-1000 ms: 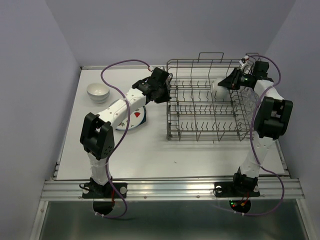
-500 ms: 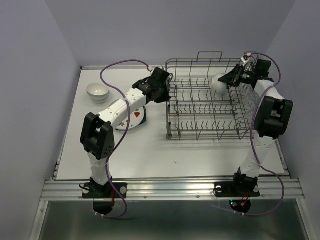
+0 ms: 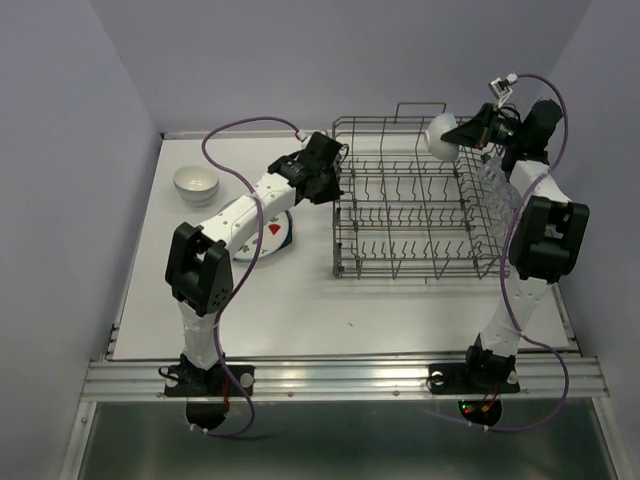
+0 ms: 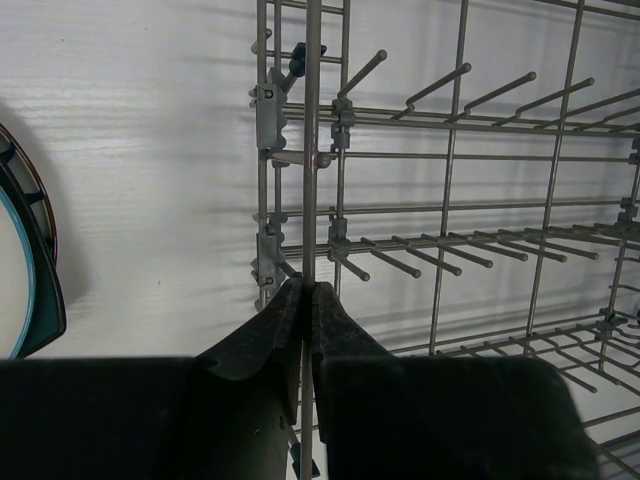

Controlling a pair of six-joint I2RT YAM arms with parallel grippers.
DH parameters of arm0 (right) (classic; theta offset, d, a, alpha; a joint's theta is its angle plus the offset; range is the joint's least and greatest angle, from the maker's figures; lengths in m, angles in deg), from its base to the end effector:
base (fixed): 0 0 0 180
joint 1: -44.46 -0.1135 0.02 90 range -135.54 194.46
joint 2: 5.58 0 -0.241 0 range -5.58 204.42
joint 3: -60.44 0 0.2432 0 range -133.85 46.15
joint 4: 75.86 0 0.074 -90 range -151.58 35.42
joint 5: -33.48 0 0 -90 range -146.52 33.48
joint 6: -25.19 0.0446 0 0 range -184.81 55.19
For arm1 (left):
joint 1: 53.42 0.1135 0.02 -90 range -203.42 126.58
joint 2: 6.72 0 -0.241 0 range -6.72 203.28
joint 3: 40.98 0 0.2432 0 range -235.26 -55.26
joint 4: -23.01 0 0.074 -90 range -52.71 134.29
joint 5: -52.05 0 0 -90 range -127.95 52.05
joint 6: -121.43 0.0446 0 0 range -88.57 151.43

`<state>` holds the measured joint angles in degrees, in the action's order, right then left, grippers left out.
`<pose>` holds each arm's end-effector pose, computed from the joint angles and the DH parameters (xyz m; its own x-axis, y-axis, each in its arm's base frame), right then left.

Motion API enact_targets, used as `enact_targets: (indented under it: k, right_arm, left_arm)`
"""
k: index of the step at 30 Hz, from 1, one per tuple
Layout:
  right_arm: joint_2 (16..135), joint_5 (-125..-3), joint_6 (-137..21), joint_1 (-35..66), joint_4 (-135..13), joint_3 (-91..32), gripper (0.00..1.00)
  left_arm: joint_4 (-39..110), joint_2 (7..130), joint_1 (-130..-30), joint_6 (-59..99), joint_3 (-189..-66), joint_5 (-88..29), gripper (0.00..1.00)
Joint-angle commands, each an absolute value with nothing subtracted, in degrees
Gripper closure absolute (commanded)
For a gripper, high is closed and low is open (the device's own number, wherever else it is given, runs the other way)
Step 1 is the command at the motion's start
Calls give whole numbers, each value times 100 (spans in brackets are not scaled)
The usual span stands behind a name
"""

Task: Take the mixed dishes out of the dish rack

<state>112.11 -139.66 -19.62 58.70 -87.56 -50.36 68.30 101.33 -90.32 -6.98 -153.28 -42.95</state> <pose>0.4495 -0.0684 0.3044 -0.6022 0.2403 -0.7613 -0.7128 0.2677 0.6483 0.3434 -0.2530 0.2829 -0.7504 -0.2106 -0.6266 0.1013 0.9001 -0.4238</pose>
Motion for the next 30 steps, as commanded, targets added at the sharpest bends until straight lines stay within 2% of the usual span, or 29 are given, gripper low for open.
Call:
enact_targets:
  k: [1, 2, 3, 4, 5, 6, 7, 8, 10, 12, 14, 15, 16, 17, 18, 19, 20, 22, 23, 25, 28, 30]
  right_arm:
    - [11007, -14511, 2732, 5878, -15000, -4920, 99]
    - [11096, -14538, 3252, 5878, -15704, -5060, 99]
    - [11140, -14590, 3449, 5809, -16086, -5209, 99]
    - [11114, -14617, 3425, 5808, -16002, -5202, 99]
    - [11062, -14626, 3103, 5730, -15836, -5141, 99]
    - [11000, -14643, 2908, 5659, -15513, -5071, 99]
    - [10869, -14644, 2601, 5659, -15422, -4888, 99]
    - [10798, -14644, 2416, 5589, -15308, -4799, 99]
    - [10501, -14539, 1420, 5527, -14362, -4510, 99]
    - [10245, -14425, 389, 5474, -12590, -4333, 99]
    - [9781, -13994, -1377, 5404, -11324, -4122, 99]
    - [9648, -13863, -1983, 5404, -9768, -4165, 99]
    - [9516, -13409, -2659, 5404, -8970, -4226, 99]
    - [9262, -13126, -4024, 5325, -8170, -4435, 99]
    - [9173, -12801, -4612, 5272, -6770, -4577, 99]
    - [9085, -12302, -5531, 5272, -6286, -4691, 99]
    - [9005, -12132, -5827, 5124, -5889, -4753, 99]
    - [8751, -11798, -6285, 5009, -5360, -4754, 99]
    - [8671, -11674, -6801, 4939, -5219, -4728, 99]
    - [8496, -10914, -7757, 4570, -4441, -4849, 99]
    - [8171, -9500, -8962, 3683, -3742, -4720, 99]
    - [8030, -9117, -9458, 3331, -3435, -4614, 99]
  left_arm:
    - [7244, 10323, -9068, -707, -15606, -4481, 94]
    - [7306, 10323, -9068, -663, -15686, -4489, 86]
    - [7341, 10314, -9059, -637, -15887, -4498, 85]
    - [7368, 10314, -9068, -601, -15984, -4516, 83]
    - [7437, 10306, -9059, -575, -16090, -4499, 73]
    - [7482, 10305, -9059, -523, -16204, -4516, 71]
    - [7552, 10288, -9059, -487, -16431, -4525, 57]
    - [7579, 10288, -9059, -443, -16538, -4533, 56]
    - [7666, 10270, -9059, -312, -16906, -4595, 55]
    - [7807, 10262, -9059, -206, -17266, -4683, 54]
    - [7939, 10226, -9059, -144, -17496, -4788, 54]
    - [7974, 10209, -9059, -118, -17697, -4823, 54]
    - [7992, 10191, -9051, -92, -17786, -4841, 54]
    - [8018, 10130, -9051, -30, -17848, -4885, 44]
    - [8027, 10077, -9033, -21, -17918, -4902, 40]
    - [8001, 9990, -8989, 22, -18015, -4894, 39]
    - [8001, 9946, -8954, 23, -18059, -4876, 31]
    - [7957, 9840, -8884, 49, -18121, -4841, 21]
    - [7896, 9718, -8831, 75, -18139, -4780, 10]
    - [7843, 9586, -8787, 198, -18226, -4745, 1]
    - [7851, 9445, -8778, 409, -18393, -4736, 1]
    - [7860, 9374, -8778, 506, -18402, -4727, 1]
